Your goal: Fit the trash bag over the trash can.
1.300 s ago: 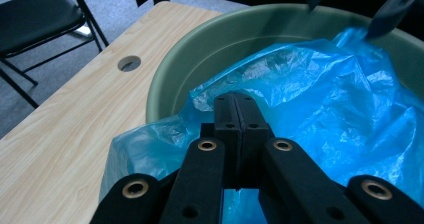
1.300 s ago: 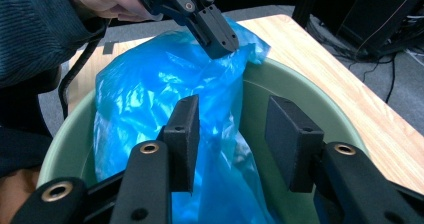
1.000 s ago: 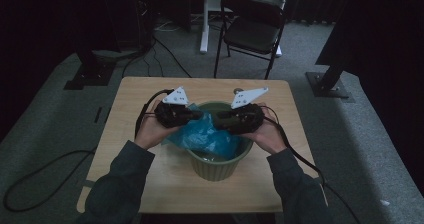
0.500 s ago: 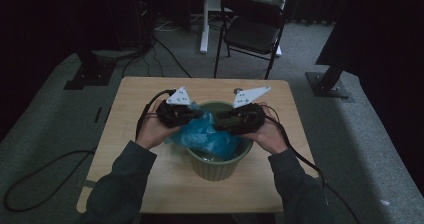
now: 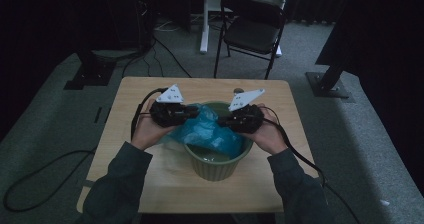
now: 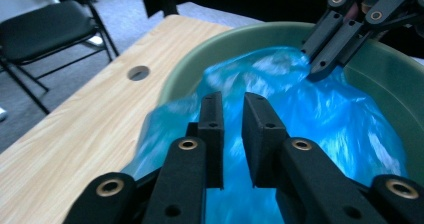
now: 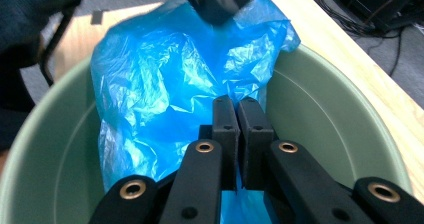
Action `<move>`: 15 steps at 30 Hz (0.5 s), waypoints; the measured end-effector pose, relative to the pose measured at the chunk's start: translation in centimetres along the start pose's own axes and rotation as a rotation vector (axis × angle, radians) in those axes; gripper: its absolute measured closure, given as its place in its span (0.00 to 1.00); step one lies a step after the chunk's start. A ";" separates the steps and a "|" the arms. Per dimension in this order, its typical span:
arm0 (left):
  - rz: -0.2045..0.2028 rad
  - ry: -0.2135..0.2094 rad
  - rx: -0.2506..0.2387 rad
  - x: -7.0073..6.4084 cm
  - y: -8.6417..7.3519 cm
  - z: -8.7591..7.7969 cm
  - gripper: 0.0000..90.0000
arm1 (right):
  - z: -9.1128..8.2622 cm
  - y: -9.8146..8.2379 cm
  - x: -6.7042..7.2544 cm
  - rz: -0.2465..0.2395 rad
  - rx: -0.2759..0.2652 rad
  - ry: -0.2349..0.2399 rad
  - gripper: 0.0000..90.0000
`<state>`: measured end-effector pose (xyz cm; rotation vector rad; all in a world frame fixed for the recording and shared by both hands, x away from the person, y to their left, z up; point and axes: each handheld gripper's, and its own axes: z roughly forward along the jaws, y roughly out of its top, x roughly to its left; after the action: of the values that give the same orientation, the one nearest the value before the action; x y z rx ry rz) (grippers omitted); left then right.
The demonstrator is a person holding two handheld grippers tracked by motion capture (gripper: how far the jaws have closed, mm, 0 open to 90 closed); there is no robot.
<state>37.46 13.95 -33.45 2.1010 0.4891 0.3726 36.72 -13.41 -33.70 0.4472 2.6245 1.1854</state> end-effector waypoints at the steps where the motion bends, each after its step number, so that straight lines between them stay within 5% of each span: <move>1: -0.009 0.009 -0.004 0.2 -0.2 -0.5 0.86 | -0.1 -0.1 0.0 -0.007 0.004 -0.008 0.98; 5: -0.048 0.030 -0.019 0.9 -1.1 -1.9 0.84 | -0.3 -0.2 0.1 -0.012 0.002 -0.019 0.98; 11: -0.176 -0.007 -0.027 2.7 -3.4 -2.5 0.76 | -0.4 -1.0 -0.2 0.001 0.006 -0.026 0.98; 15: -0.192 -0.026 -0.001 2.6 -3.8 -1.7 0.65 | -0.4 -1.0 -0.4 -0.003 0.015 -0.043 0.97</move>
<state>38.23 18.34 -35.55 2.0349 0.6681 0.2339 36.73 -14.47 -34.16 0.4659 2.5981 1.1437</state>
